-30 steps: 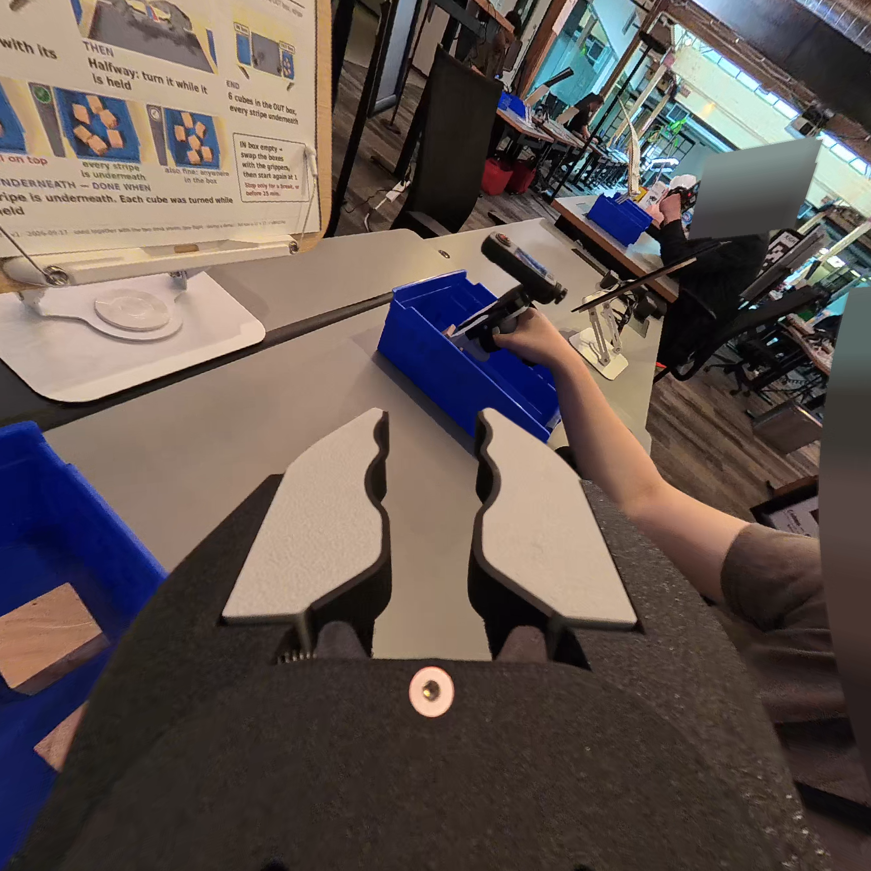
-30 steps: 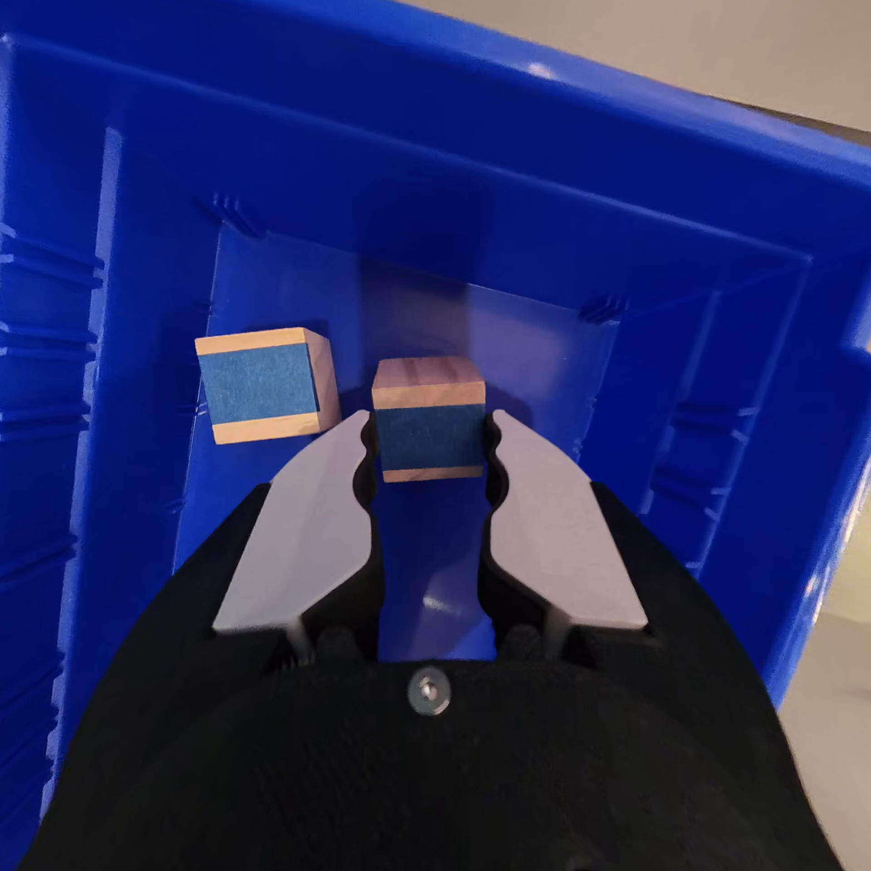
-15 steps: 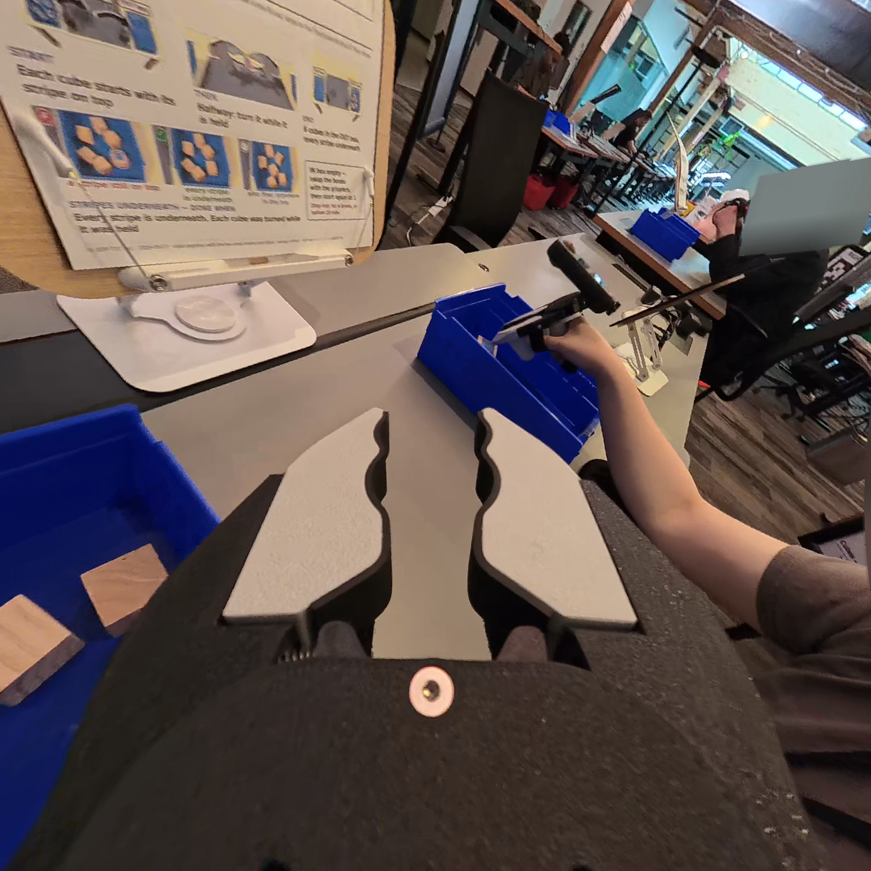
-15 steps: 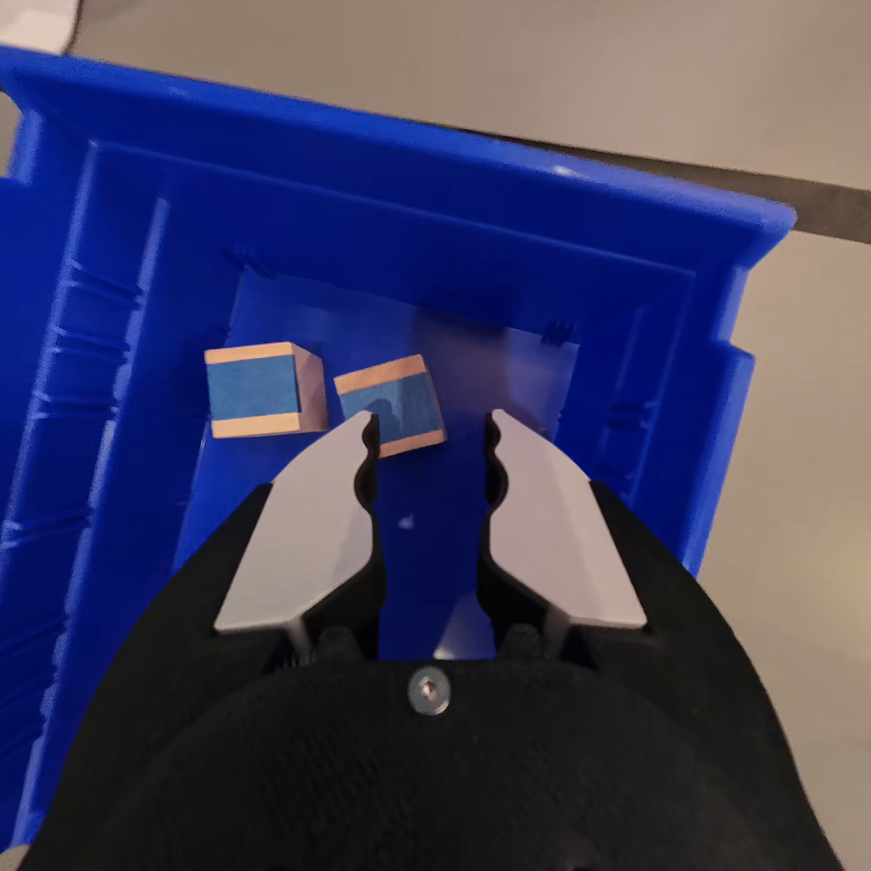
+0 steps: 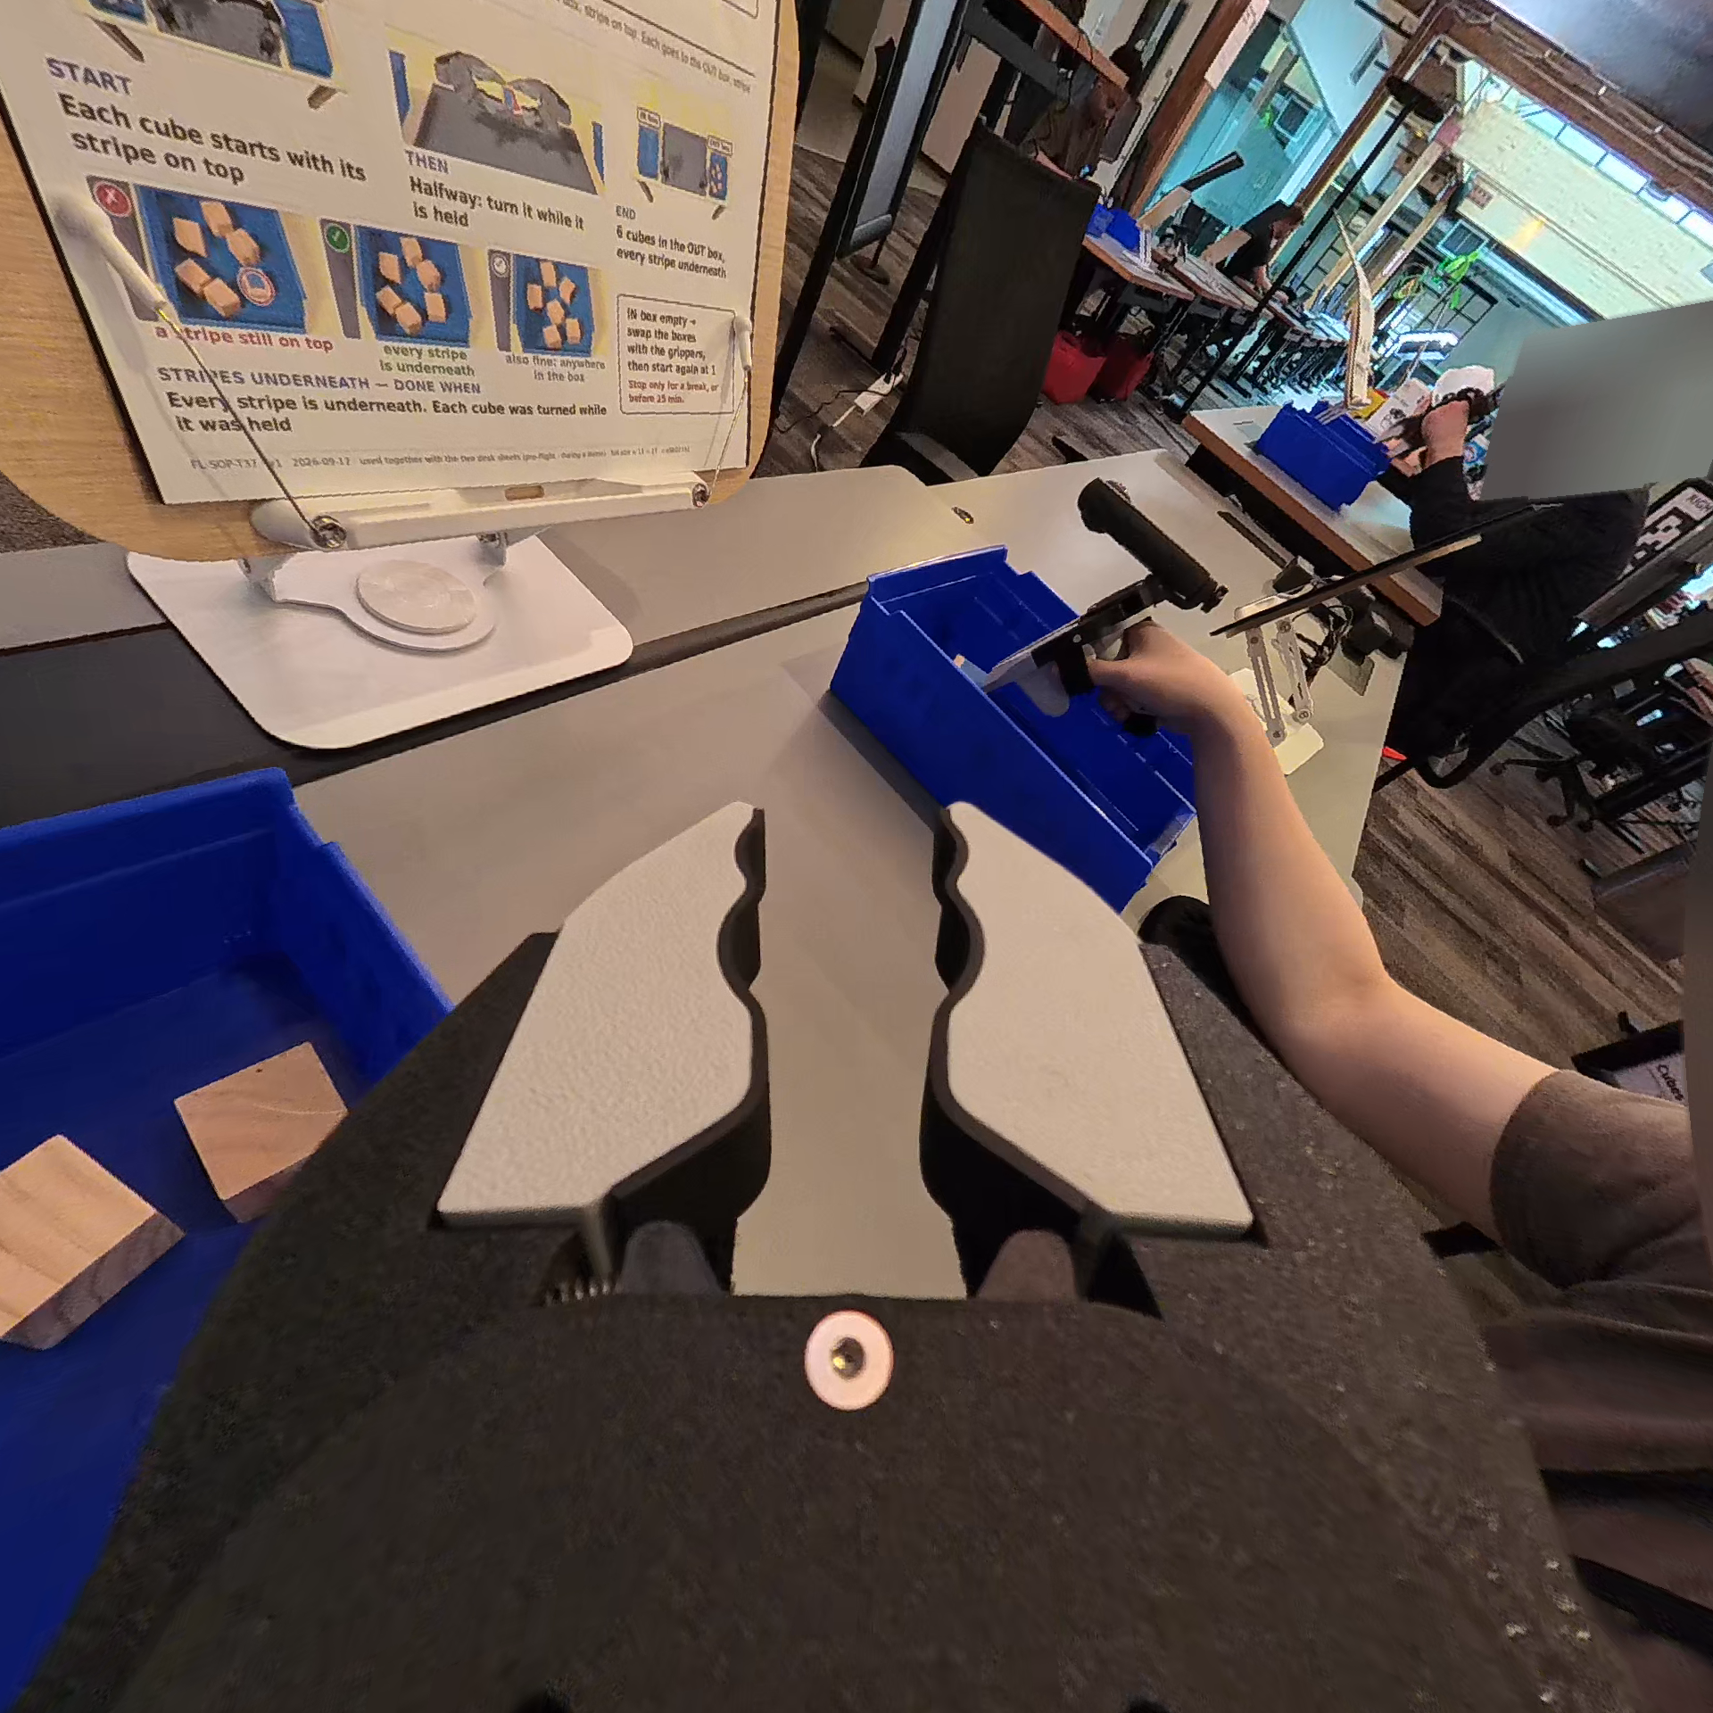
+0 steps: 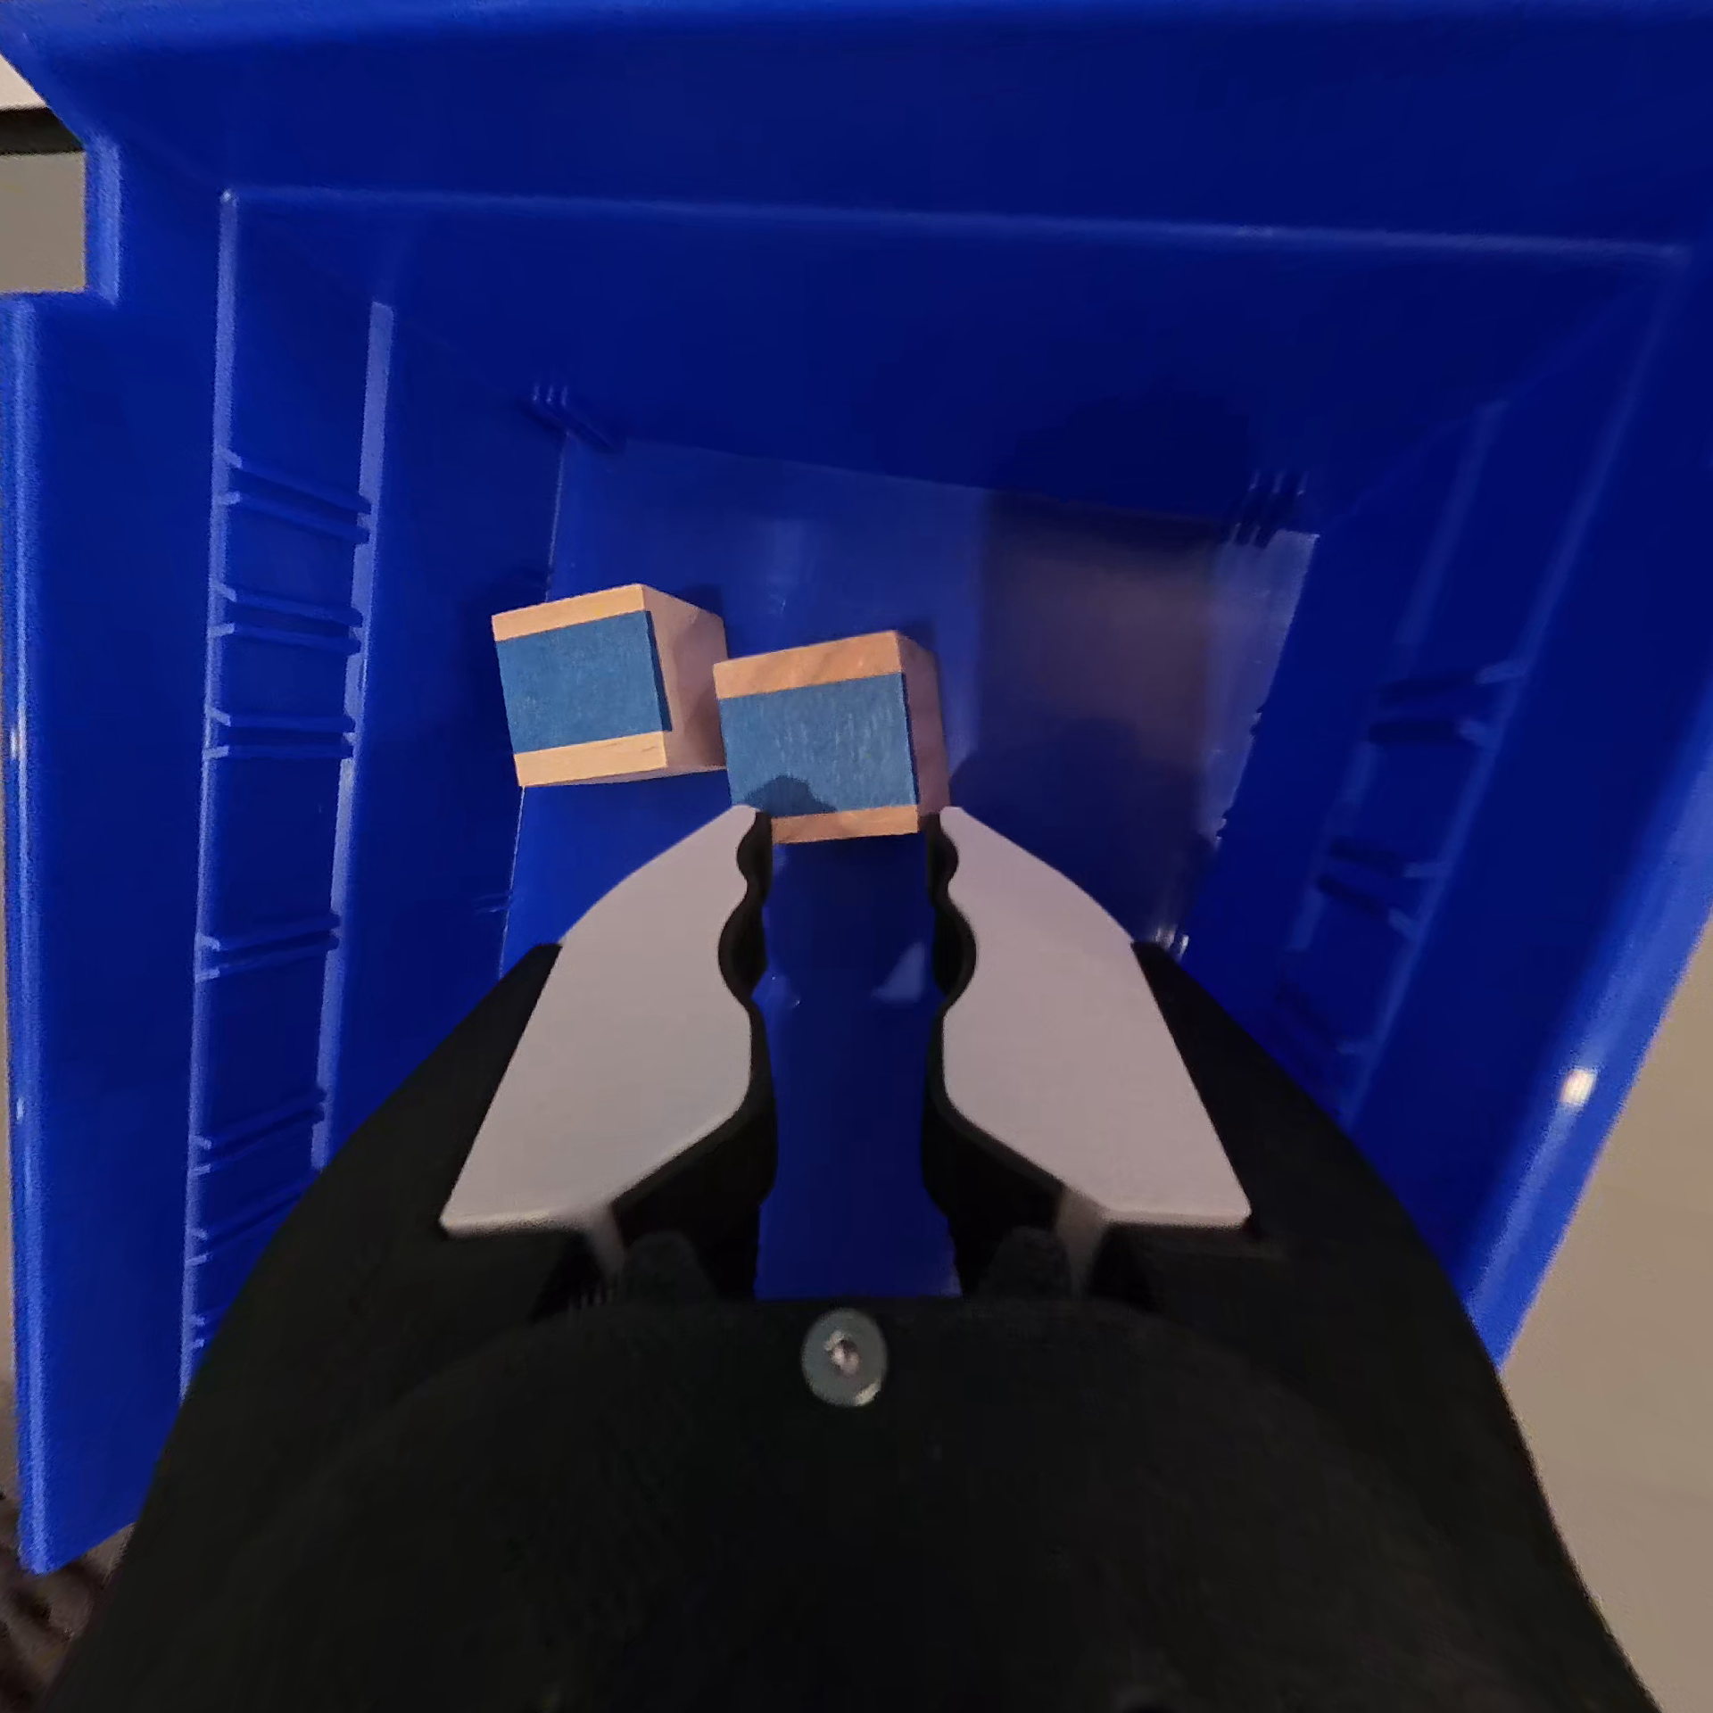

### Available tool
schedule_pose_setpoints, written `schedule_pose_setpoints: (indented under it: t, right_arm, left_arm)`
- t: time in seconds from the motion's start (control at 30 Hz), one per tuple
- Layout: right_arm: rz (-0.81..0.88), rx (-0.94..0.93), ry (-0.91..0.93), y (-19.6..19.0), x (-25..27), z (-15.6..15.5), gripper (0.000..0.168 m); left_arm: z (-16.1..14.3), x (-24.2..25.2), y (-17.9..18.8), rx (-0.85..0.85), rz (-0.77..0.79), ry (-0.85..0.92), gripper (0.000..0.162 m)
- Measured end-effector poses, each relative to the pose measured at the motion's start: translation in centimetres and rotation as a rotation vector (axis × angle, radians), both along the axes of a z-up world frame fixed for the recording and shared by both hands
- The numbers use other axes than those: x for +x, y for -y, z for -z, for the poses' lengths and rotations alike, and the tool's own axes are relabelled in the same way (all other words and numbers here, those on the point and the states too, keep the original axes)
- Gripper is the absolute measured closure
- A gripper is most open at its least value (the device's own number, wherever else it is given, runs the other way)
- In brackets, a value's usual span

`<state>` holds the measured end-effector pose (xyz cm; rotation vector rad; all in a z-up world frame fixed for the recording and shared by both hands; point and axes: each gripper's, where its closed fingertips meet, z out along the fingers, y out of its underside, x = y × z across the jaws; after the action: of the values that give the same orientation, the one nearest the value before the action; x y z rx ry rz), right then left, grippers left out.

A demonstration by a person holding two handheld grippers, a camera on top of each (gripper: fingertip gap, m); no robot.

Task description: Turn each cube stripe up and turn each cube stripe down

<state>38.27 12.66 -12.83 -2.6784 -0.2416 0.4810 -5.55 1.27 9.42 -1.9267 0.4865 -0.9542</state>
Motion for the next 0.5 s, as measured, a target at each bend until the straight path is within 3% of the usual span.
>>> schedule_pose_setpoints:
  t: [0.23, 0.4, 0.5]
  right_arm:
    - [-0.016, -0.013, 0.001, 0.2, -0.2, -0.1, 0.134]
    - [-0.031, 0.079, 0.060, -0.4, 0.2, -2.0, 0.132]
    - [-0.049, 0.151, 0.073, -0.6, -0.1, -3.8, 0.131]
  left_arm:
    - [0.3, -2.3, 0.0, -0.013, -0.042, -0.037, 0.128]
    - [6.5, -10.1, -0.1, -0.199, -0.244, -0.435, 0.129]
    - [10.1, -12.4, 0.6, -0.384, -0.274, -0.484, 0.128]
